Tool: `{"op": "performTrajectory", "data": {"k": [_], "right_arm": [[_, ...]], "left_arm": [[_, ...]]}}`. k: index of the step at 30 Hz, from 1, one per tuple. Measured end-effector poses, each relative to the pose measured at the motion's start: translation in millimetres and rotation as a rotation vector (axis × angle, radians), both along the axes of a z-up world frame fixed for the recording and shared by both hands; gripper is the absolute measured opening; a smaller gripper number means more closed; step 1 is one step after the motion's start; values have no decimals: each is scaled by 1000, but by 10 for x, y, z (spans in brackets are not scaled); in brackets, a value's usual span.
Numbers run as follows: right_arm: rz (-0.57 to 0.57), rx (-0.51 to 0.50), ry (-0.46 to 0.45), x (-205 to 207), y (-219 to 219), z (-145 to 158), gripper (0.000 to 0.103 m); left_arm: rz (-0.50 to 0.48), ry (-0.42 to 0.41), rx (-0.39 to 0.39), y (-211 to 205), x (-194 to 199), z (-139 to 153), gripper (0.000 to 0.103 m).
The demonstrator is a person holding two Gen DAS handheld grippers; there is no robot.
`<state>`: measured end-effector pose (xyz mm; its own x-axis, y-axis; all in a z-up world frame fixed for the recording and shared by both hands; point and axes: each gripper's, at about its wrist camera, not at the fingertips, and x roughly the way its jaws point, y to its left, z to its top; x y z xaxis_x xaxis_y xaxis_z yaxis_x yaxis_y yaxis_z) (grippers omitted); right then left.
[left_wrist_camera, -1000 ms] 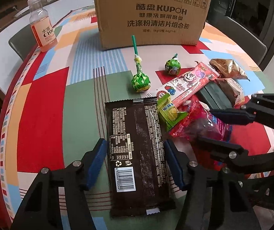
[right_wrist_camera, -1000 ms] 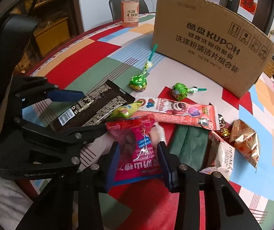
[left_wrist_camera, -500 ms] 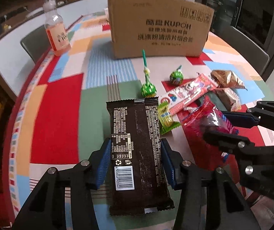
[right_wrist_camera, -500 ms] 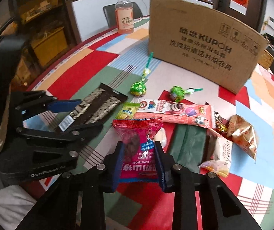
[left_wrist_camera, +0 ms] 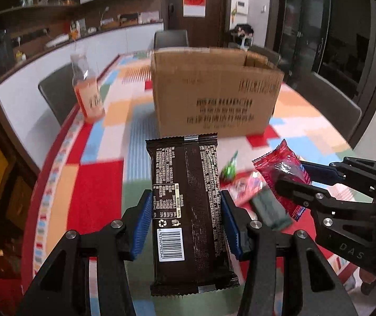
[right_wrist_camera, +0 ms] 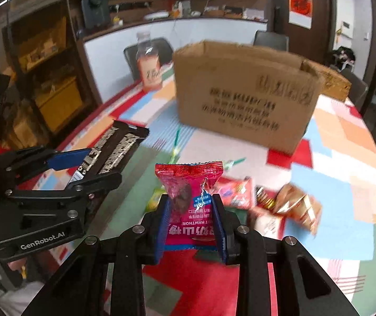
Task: Organize snacks
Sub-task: 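Carry both snacks over the cardboard box and open both tools to drop them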
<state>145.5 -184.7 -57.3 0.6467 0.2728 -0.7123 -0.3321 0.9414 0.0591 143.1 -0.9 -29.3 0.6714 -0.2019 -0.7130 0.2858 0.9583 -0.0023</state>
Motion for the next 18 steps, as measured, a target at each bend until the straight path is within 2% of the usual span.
{"op": "performTrajectory", "data": {"k": [10,18], "right_arm": [[-87,28,-153,291,-284,469,32],[-140,41,-221,680,-474,760,32]], "left_arm": [[-40,-156,2,-261,348,492,49],[-60,-199,-17,-425,800,786,49]]}}
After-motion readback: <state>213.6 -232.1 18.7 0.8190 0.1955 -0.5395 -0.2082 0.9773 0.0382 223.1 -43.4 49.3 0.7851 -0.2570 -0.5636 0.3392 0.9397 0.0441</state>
